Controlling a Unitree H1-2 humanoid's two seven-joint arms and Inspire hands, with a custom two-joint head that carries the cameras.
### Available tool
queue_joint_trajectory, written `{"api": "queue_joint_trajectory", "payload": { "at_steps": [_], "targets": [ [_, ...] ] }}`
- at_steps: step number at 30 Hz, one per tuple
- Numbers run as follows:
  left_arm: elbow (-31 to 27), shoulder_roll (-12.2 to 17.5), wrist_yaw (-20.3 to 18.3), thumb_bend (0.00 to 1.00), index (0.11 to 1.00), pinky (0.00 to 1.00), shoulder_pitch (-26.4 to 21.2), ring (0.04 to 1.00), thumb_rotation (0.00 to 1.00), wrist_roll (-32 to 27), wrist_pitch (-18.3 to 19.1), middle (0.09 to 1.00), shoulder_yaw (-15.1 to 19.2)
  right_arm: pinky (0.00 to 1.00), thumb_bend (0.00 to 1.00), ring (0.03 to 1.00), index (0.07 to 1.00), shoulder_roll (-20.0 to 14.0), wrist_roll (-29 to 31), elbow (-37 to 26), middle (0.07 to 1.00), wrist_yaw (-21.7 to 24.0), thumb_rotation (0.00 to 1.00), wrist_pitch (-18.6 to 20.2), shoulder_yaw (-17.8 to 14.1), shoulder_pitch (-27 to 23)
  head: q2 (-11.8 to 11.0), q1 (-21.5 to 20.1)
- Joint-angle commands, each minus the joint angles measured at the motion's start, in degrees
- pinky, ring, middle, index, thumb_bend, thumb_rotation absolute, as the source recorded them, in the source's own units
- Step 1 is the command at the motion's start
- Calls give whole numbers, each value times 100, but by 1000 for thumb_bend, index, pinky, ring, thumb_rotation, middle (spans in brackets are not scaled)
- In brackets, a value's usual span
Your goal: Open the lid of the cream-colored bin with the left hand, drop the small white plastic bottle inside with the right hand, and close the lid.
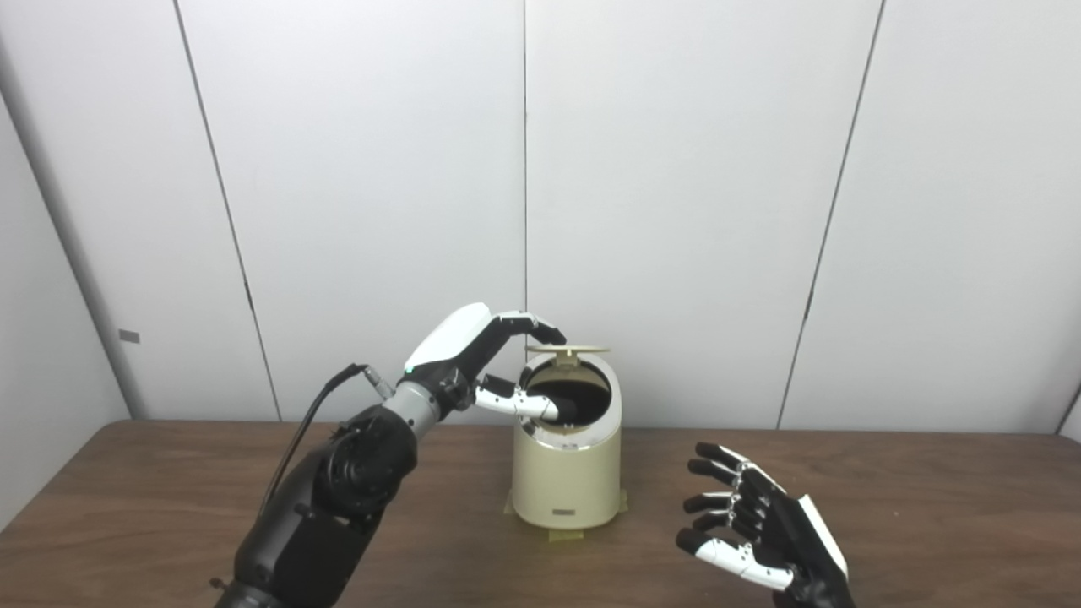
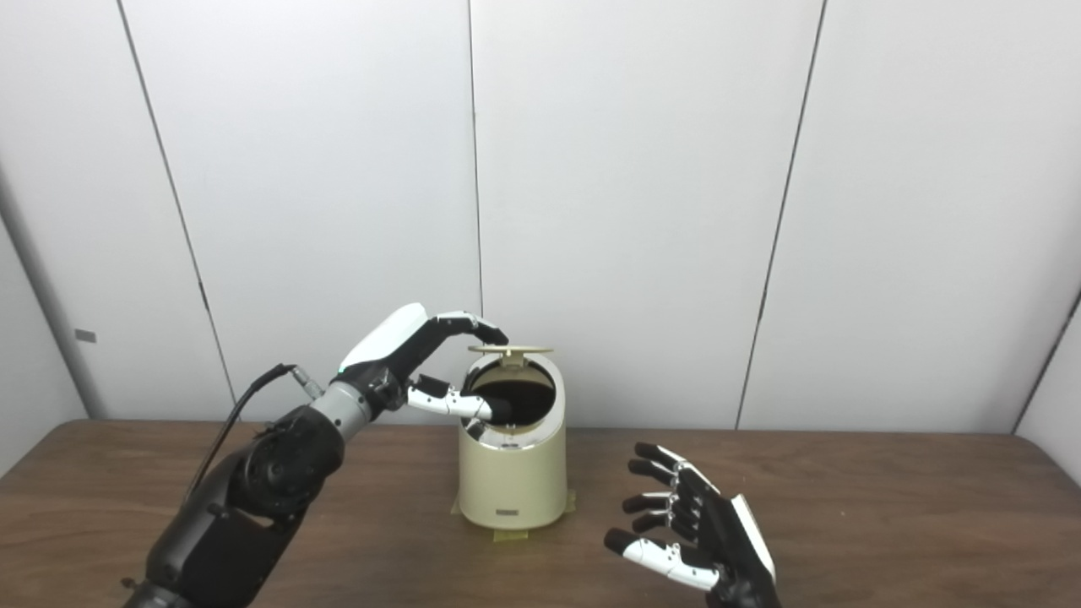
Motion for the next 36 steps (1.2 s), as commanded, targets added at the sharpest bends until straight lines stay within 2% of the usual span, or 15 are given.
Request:
{"api": "queue_joint_trajectory", "payload": {
  "at_steps": [1, 6, 12, 17, 23, 27, 36],
  "targets": [
    [-263, 151, 34, 945, 772, 965, -306, 939, 458, 187, -168, 780, -28, 527, 783, 611, 787, 14, 88, -217, 782, -46, 298, -26, -30, -192, 10, -1],
    [-486, 306, -48, 951, 782, 991, -321, 953, 481, 602, -286, 789, -225, 528, 780, 613, 789, 4, 71, -227, 783, -37, 304, -19, -10, -194, 35, -9],
    [-694, 328, -157, 957, 784, 1000, -244, 980, 448, 761, -285, 806, -264, 529, 777, 605, 782, 43, 47, -262, 771, -69, 284, 50, -3, -202, 54, -20],
    [-788, 354, -109, 970, 781, 1000, -154, 972, 467, 1063, -380, 802, -313, 548, 782, 607, 786, 31, -21, -284, 775, -68, 301, 49, 31, -206, 74, -32],
    [-910, 341, -166, 973, 782, 1000, -87, 974, 482, 1130, -461, 800, -266, 521, 747, 586, 780, 53, -58, -279, 763, -96, 220, 42, 56, -220, 80, -64],
    [-928, 342, -191, 973, 782, 1000, -70, 974, 486, 1148, -512, 799, -248, 485, 765, 589, 783, 43, -73, -253, 760, -109, 238, 32, 70, -221, 80, -64],
    [-1026, 358, -283, 979, 776, 1000, -18, 968, 454, 1230, -460, 796, -212, 493, 770, 591, 793, 45, 66, -301, 770, -65, 247, 100, 68, -204, 151, -74]
  ]
}}
